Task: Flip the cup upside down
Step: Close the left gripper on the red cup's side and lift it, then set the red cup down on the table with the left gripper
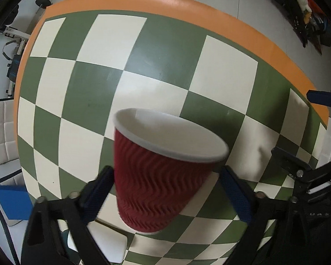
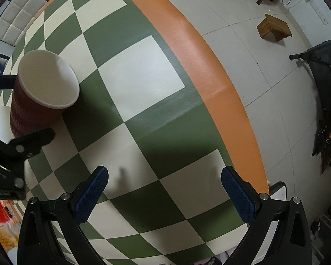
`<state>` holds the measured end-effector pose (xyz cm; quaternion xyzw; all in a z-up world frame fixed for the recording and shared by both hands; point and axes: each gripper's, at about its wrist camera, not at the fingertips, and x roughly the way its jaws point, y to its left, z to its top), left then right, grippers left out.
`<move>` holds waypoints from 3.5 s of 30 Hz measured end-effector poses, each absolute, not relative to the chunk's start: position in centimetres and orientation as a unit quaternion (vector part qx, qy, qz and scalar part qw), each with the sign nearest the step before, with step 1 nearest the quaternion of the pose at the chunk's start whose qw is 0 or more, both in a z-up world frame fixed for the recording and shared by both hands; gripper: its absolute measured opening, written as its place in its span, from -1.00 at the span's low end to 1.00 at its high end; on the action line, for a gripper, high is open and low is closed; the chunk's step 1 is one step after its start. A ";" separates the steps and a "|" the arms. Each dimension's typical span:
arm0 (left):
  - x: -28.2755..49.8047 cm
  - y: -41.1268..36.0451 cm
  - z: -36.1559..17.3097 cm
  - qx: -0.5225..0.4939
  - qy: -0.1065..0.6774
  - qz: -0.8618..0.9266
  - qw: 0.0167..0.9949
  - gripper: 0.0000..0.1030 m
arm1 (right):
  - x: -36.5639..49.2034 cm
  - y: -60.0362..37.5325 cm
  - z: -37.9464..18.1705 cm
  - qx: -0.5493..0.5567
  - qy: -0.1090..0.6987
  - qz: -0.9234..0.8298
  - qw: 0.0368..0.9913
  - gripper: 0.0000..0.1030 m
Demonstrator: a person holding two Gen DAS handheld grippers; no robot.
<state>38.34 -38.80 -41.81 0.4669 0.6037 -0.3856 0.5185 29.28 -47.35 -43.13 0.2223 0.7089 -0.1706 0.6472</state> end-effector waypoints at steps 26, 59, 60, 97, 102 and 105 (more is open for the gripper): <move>33.6 -20.8 -37.9 0.094 0.746 -0.208 0.626 0.58 | 27.7 -40.9 -39.5 0.169 0.707 -0.119 0.677 1.00; 30.0 -9.9 -41.4 -0.141 0.794 -0.077 0.586 0.59 | 19.1 -28.6 -41.3 0.133 0.739 -0.120 0.649 1.00; 30.1 -9.9 -41.4 -0.141 0.794 -0.075 0.586 0.59 | 19.1 -28.5 -41.3 0.132 0.740 -0.119 0.649 1.00; 30.2 -9.9 -39.9 -0.138 0.779 -0.061 0.609 0.78 | 20.0 -29.6 -39.3 0.129 0.740 -0.107 0.651 1.00; 29.7 -9.6 -36.5 -0.115 0.758 -0.074 0.638 0.78 | 20.0 -29.4 -37.7 0.129 0.733 -0.095 0.661 1.00; 28.9 -8.9 -33.7 -0.070 0.733 -0.074 0.673 0.78 | 19.9 -28.7 -35.7 0.127 0.720 -0.083 0.677 1.00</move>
